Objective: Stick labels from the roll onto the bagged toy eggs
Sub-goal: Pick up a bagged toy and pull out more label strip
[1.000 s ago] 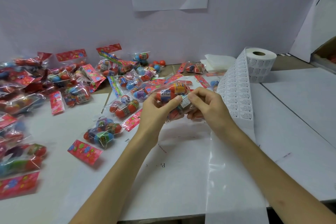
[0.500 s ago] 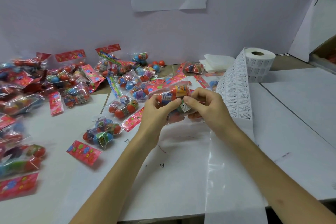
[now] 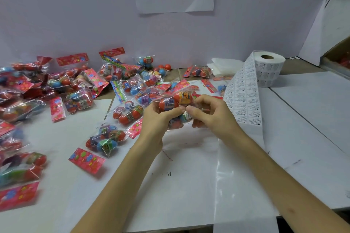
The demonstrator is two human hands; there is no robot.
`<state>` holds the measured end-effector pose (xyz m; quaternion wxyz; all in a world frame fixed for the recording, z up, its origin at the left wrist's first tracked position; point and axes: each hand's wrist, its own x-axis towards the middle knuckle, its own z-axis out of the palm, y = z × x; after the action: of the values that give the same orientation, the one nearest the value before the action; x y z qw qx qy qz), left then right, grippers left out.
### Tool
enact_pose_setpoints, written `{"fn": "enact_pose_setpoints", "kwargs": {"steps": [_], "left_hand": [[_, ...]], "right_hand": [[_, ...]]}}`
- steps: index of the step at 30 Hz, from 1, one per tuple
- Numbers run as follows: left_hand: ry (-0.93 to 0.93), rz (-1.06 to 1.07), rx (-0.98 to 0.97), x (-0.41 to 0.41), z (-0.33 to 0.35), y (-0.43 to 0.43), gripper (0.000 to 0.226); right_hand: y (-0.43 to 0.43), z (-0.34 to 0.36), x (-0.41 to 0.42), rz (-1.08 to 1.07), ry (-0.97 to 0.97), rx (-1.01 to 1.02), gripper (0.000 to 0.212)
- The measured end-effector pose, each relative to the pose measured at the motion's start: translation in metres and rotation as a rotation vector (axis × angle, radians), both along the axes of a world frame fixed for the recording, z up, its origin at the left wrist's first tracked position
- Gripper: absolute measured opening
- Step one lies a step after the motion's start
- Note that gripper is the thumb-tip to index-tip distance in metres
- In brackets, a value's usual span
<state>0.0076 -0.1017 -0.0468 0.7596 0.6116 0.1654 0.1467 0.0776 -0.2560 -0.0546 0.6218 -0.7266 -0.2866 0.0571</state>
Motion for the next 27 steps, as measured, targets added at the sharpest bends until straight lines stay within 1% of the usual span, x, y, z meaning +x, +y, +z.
{"fn": "enact_pose_setpoints", "kwargs": {"steps": [2, 5, 6, 9, 13, 17, 21, 27], "left_hand": [[0.002, -0.011, -0.002, 0.0, 0.001, 0.0, 0.042], [-0.009, -0.028, -0.015, 0.0, 0.001, 0.0, 0.029], [-0.011, -0.031, -0.021, 0.0, 0.001, -0.001, 0.029], [-0.015, -0.033, -0.038, 0.001, 0.0, -0.001, 0.038], [-0.04, -0.083, -0.044, 0.0, -0.001, -0.003, 0.042], [-0.08, -0.133, -0.042, -0.001, -0.002, -0.005, 0.042], [-0.032, -0.12, 0.014, -0.002, -0.001, -0.002, 0.049], [0.038, -0.246, 0.137, -0.003, -0.002, -0.004, 0.046]], "right_hand": [[-0.001, 0.0, 0.001, 0.004, 0.037, 0.023, 0.01], [-0.001, 0.0, 0.002, 0.013, 0.087, 0.029, 0.014], [-0.001, 0.001, 0.002, 0.015, 0.103, 0.034, 0.014], [-0.001, 0.002, 0.001, 0.013, 0.129, 0.042, 0.015], [-0.001, 0.003, 0.002, 0.003, 0.122, 0.04, 0.014], [-0.001, 0.005, 0.004, -0.032, 0.167, 0.102, 0.006], [-0.004, 0.007, 0.008, -0.057, 0.18, 0.079, 0.021], [-0.014, 0.011, 0.014, -0.034, 0.216, 0.144, 0.023]]}}
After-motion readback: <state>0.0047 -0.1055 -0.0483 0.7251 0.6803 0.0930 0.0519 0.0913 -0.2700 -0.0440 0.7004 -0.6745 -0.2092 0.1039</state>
